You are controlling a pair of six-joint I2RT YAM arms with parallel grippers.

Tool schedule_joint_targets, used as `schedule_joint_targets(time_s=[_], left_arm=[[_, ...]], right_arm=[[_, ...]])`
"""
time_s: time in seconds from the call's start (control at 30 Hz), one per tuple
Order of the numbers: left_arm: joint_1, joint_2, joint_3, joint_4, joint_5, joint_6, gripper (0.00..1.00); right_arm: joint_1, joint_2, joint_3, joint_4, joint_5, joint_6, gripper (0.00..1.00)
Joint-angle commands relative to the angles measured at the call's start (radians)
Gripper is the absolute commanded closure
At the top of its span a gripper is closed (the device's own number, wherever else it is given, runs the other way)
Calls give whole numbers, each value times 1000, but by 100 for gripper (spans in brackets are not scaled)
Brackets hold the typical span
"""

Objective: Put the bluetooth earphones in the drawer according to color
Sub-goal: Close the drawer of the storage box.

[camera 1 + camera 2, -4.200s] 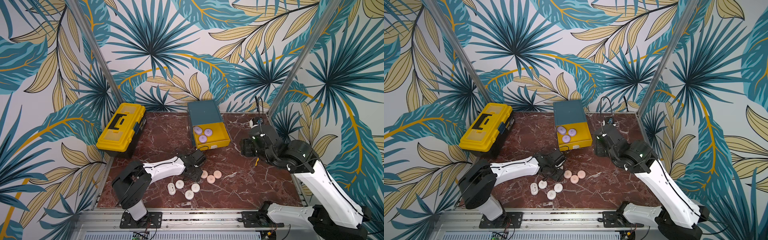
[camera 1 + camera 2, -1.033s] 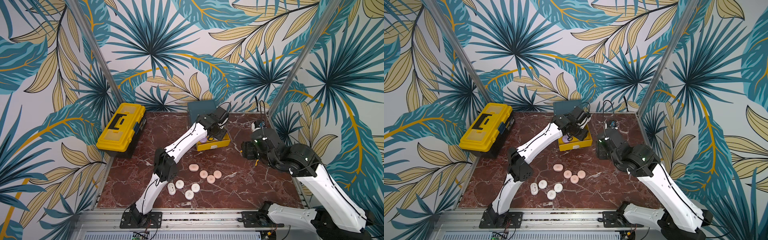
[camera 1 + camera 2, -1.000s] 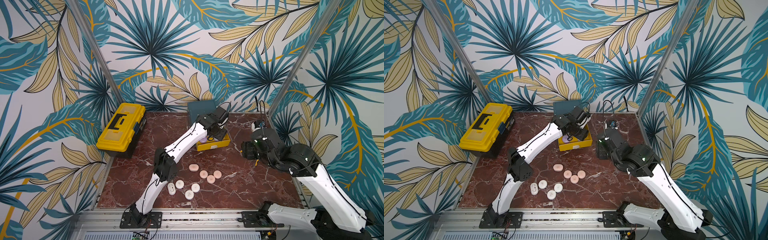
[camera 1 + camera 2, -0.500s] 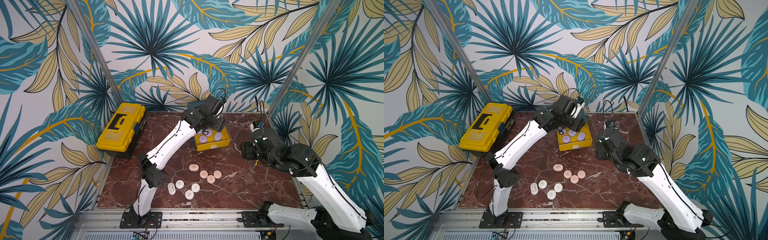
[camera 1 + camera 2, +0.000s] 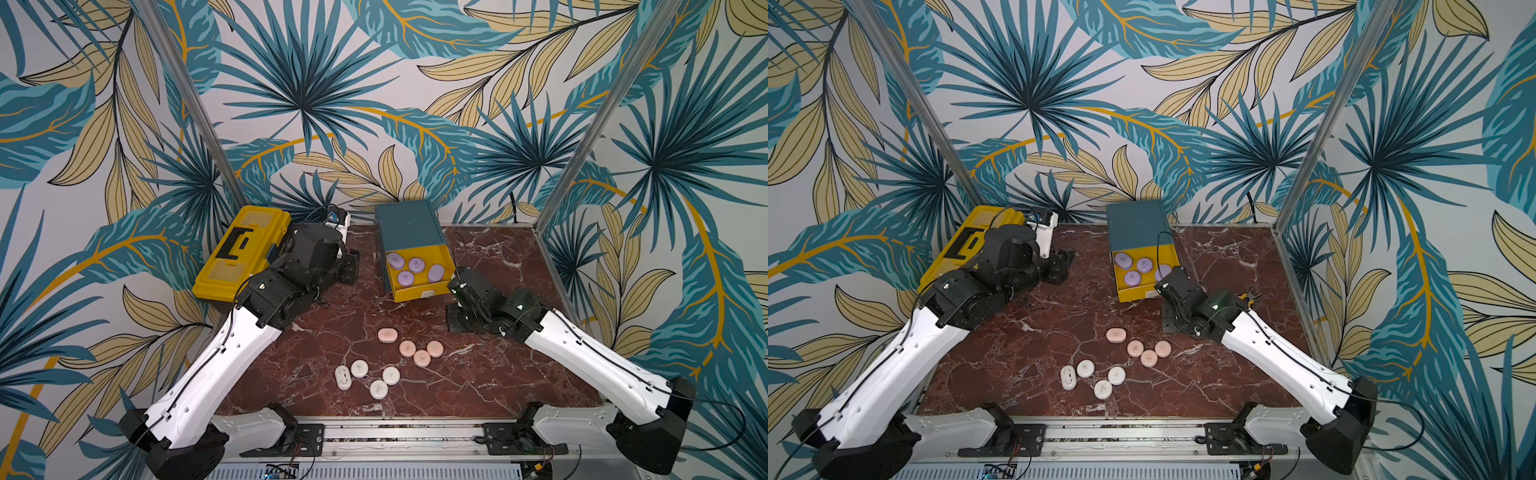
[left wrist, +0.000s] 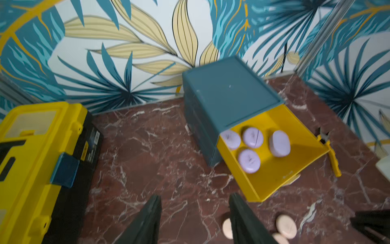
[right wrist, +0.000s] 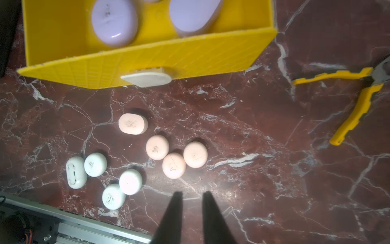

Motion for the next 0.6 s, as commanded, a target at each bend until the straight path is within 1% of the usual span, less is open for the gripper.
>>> schedule_joint_targets(time_s=[0.0,0.13,0.23,0.37,0.57], left_arm=[[14,-87,-160,-16,-13,-51,47],[27,-176,-296,-1,-8,-94,47],[32,-215,-356,0,-3,-114,47],[33,-244,-395,-7,4,-129,47],[34,-259,-414,-10,7,-144,47]], right_arm=[[6,29,-17,105,-34,18,86],[6,107,15,133,-12,2,88],[6,165,60,134,26,-16,88],[2,235,114,133,71,-28,88],[-23,317,194,133,117,-60,88]])
